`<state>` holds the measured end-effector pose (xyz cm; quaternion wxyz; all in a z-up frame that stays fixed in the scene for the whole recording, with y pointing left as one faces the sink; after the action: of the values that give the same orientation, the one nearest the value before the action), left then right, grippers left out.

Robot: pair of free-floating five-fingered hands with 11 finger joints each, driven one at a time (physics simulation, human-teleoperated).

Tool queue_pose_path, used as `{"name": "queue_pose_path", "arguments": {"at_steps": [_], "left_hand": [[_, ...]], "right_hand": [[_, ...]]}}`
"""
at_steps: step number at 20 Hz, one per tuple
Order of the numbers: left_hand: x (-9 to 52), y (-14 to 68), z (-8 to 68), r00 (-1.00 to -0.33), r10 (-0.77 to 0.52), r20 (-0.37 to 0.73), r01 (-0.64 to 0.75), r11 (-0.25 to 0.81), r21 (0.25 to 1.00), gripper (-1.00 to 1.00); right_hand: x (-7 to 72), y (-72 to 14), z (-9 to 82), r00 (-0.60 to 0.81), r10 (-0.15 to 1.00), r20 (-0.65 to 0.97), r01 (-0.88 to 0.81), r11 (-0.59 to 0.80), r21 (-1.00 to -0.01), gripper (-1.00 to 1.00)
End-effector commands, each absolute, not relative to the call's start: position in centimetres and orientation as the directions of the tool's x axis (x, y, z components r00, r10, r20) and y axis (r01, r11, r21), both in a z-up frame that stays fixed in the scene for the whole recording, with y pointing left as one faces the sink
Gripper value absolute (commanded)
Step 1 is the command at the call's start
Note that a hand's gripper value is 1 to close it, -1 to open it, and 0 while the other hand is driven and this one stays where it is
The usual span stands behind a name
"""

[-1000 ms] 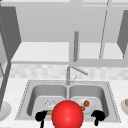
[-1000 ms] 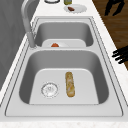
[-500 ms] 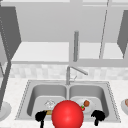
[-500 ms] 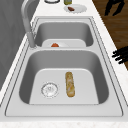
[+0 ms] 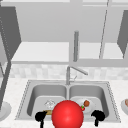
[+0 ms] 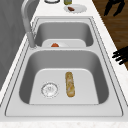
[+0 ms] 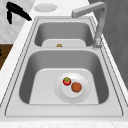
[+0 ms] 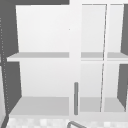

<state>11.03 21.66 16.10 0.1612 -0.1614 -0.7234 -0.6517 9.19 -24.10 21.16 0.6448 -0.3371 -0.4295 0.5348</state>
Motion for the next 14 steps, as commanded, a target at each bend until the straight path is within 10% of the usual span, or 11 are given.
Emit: {"name": "queue_pose_path", "arguments": {"at_steps": [1, 14], "left_hand": [[11.0, 21.7, 16.1, -0.896, 0.023, 0.444, 0.444, 0.099, 0.891, 0.00], [11.1, 21.6, 16.0, -0.911, 0.009, 0.413, 0.411, 0.114, 0.904, 0.00]], "right_hand": [[9.1, -23.8, 21.2, 0.046, 0.980, 0.193, -0.403, 0.195, -0.894, -1.00], [8.8, -22.1, 26.4, 0.074, 0.967, 0.244, -0.386, 0.253, -0.887, -1.00]]}}
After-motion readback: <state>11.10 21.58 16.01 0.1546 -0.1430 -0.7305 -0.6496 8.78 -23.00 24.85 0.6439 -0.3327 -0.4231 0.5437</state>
